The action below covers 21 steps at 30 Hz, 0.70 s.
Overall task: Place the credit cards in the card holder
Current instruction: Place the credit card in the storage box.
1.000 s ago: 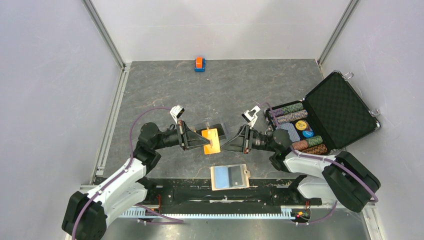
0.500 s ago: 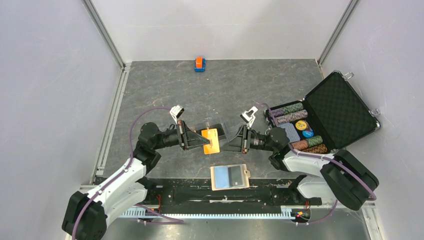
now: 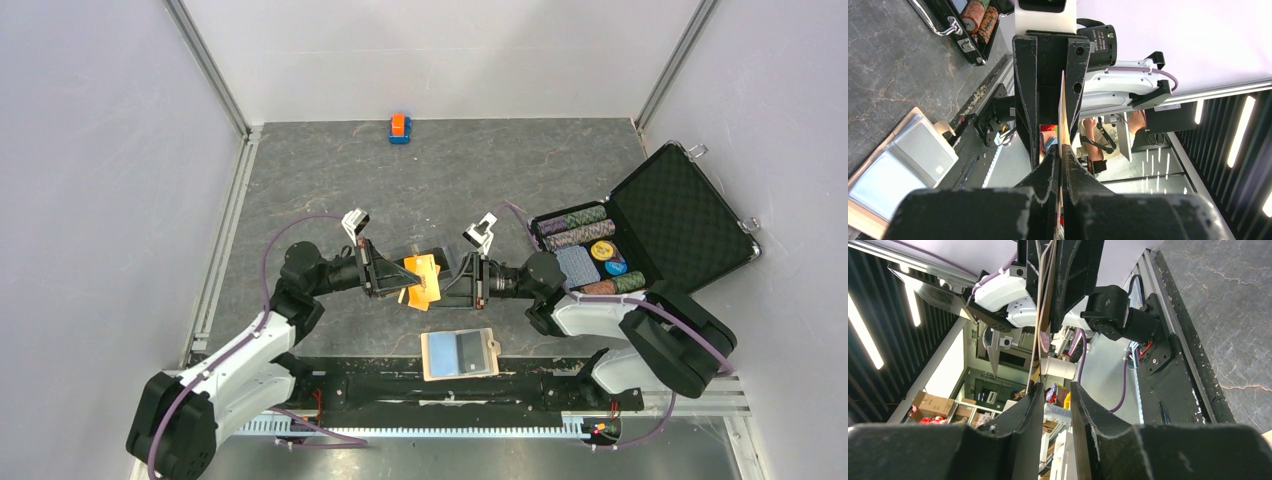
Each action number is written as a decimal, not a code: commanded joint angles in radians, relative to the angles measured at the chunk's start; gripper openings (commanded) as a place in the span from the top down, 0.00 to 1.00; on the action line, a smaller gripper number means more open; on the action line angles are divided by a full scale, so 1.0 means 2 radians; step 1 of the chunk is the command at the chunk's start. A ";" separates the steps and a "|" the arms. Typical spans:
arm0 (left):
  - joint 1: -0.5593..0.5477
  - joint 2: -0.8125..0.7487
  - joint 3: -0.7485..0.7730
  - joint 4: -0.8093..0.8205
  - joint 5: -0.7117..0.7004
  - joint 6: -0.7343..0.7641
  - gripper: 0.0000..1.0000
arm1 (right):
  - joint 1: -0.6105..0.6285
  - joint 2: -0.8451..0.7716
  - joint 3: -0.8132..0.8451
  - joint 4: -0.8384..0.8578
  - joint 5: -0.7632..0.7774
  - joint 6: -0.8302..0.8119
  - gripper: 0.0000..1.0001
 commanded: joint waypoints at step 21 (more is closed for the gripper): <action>-0.004 -0.007 0.035 -0.121 -0.070 0.085 0.98 | -0.006 0.015 0.030 0.070 0.031 0.001 0.58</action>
